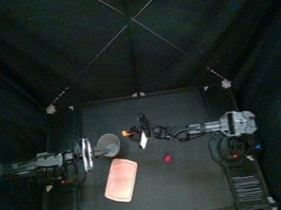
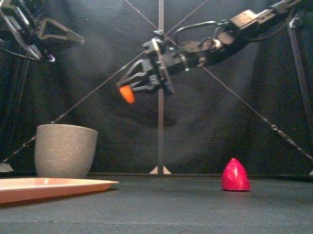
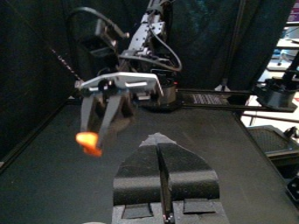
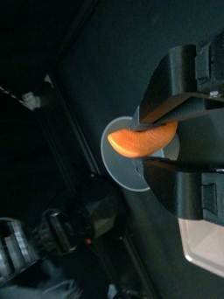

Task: Pick the tangerine then place it in the grey bowl
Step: Drop tangerine in the grey bowl and return to neutral

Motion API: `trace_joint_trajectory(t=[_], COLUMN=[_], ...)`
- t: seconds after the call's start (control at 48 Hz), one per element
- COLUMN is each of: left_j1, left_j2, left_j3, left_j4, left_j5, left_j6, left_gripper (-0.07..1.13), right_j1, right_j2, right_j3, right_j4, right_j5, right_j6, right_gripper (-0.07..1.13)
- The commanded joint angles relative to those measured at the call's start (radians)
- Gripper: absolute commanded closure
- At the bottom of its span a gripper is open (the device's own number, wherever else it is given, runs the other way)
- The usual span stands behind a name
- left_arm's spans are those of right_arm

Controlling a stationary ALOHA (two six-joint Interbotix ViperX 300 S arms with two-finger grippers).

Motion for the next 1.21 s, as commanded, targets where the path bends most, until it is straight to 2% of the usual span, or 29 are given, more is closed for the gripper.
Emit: trace_joint_trajectory(t=[0.021,0.271,0.625,0.917,1.208], left_j1=[0.0,-0.002,0.0,0.0,0.0], left_j2=[0.003,0.003,0.003,0.002,0.002], left_j3=[-0.014,-0.014,-0.014,-0.012,0.002], left_j4=[0.0,0.002,0.002,0.0,0.0], left_j5=[-0.009,-0.009,-0.009,-0.009,-0.009], left_j6=[0.003,0.003,0.003,0.003,0.002], left_gripper=[0.99,0.99,0.99,0.99,0.99], right_j1=[0.009,0.025,0.026,0.018,0.023], right_j2=[0.091,0.233,0.253,0.152,-0.038], right_j3=[-0.155,-0.328,-0.347,-0.207,0.026], right_j4=[0.003,0.005,0.005,-0.014,-0.17], right_j5=[-0.005,0.06,0.106,0.104,0.104], right_j6=[0.003,0.003,0.002,-0.012,-0.002], right_gripper=[0.4,0.29,0.23,0.23,0.23])
